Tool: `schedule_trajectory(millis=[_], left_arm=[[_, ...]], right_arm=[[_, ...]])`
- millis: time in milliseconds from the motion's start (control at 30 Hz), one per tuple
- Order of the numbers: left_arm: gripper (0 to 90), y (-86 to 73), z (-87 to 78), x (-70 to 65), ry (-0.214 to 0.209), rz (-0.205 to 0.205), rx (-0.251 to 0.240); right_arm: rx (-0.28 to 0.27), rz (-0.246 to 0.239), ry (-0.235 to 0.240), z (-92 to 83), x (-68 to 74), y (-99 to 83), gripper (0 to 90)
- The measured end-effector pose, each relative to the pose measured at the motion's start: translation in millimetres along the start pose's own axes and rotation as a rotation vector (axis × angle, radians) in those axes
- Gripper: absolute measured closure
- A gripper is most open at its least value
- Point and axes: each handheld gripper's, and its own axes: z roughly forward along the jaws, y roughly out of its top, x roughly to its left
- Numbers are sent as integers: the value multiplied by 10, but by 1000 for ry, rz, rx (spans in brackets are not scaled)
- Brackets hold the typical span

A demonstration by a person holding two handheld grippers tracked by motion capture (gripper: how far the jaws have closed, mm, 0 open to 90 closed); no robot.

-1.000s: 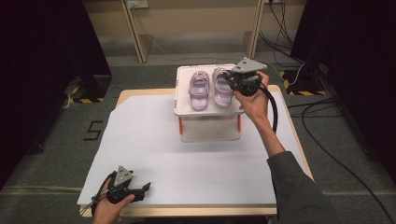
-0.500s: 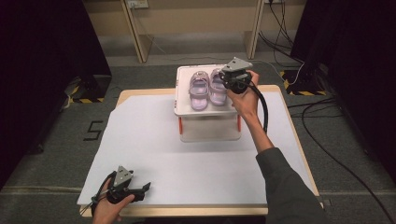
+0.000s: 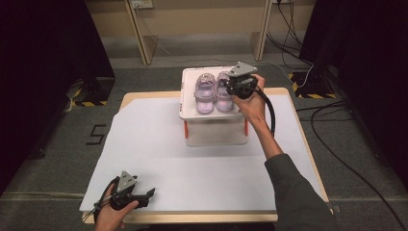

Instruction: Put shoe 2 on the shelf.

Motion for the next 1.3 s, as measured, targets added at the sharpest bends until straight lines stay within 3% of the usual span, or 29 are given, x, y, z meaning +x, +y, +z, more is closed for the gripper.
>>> schedule_trajectory(millis=[67,200,533,867,1000,1300], left_arm=[[153,0,-2,0,0,0,-1],[153,-3,2,0,1,-2,-2],[153,-1,4,-10,4,-1,0],[153,-20,-14,-4,10,-2,6],[153,-26,-17,-1,13,-6,8],[153,-28,-13,0,12,-9,7]], right_arm=[[-20,21,4,-47,-29,4,596],[-68,109,15,-215,-53,-13,541],[-136,211,82,-550,-50,-214,489],[-175,261,155,-810,80,-462,472],[-192,246,177,-904,156,-536,465],[-214,266,219,-1033,331,-716,442]])
